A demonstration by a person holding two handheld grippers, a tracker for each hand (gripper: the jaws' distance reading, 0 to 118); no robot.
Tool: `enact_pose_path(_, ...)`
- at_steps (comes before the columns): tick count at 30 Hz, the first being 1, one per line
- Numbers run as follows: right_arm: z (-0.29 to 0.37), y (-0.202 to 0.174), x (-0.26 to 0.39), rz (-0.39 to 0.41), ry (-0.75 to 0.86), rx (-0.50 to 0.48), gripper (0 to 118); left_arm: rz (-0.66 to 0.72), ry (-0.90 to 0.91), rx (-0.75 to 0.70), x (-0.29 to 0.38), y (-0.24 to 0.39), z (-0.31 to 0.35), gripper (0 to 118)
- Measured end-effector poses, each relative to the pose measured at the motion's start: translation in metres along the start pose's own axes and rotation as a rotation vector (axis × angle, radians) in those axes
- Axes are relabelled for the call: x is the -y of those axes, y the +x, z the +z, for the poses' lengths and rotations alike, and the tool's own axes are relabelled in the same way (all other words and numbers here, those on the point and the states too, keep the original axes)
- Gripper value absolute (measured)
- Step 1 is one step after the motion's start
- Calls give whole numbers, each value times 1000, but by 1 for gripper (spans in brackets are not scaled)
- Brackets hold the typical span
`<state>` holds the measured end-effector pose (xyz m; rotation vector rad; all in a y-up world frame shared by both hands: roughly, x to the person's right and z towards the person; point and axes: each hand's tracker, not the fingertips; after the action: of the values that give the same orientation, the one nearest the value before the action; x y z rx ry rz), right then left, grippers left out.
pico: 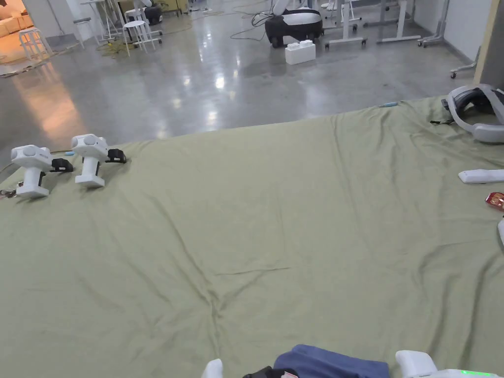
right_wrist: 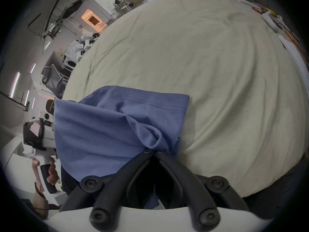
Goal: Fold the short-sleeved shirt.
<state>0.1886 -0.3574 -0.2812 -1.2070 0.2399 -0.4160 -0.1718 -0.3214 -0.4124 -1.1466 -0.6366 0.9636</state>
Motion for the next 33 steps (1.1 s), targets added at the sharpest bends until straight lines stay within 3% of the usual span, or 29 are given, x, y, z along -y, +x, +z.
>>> enact_pose_path(1,0,-2,2,5,6,5,2,-18,-14,2,3,4,-11,111)
enact_pose_path(2,0,-3,3,14,15,13,2,-52,-35,-2,5,14,-21,96)
enact_pose_path(3,0,-3,4,15,19,16,2,-85,-44,-34,8,22,-28,68)
enact_pose_path(4,0,-5,5,13,25,22,2,-162,-40,-183,14,36,-41,52)
enact_pose_path(5,1,-4,5,12,30,19,2,-213,-25,-259,18,44,-48,48)
enact_pose_path(8,15,-8,7,24,46,14,2,-123,-12,-158,4,34,-28,46)
enact_pose_path(11,46,-12,17,-4,156,-85,2,-128,74,-87,-8,40,33,46)
enact_pose_path(15,70,-8,28,-84,181,-137,2,-112,223,-182,-52,24,168,46)
enact_pose_path(18,69,-5,35,-116,183,-132,2,-120,334,-421,-90,-5,265,46)
enact_pose_path(20,64,-5,40,-130,167,-145,2,-48,367,-571,-123,-36,309,46)
enact_pose_path(23,54,-9,43,-145,139,-132,2,81,369,-576,-158,-85,337,46)
enact_pose_path(25,50,-13,44,-149,119,-120,2,85,365,-627,-171,-97,326,46)
enact_pose_path(26,50,-15,45,-149,115,-115,2,45,325,-656,-178,-97,311,49)
enact_pose_path(27,51,-17,45,-150,111,-114,2,0,283,-698,-183,-98,299,60)
enact_pose_path(28,52,-17,44,-153,106,-110,2,-20,306,-781,-182,-98,294,84)
enact_pose_path(29,54,-18,44,-151,104,-108,2,-32,328,-835,-182,-100,293,96)
enact_pose_path(33,69,-26,40,-81,142,-86,2,58,430,-860,-174,-102,351,97)
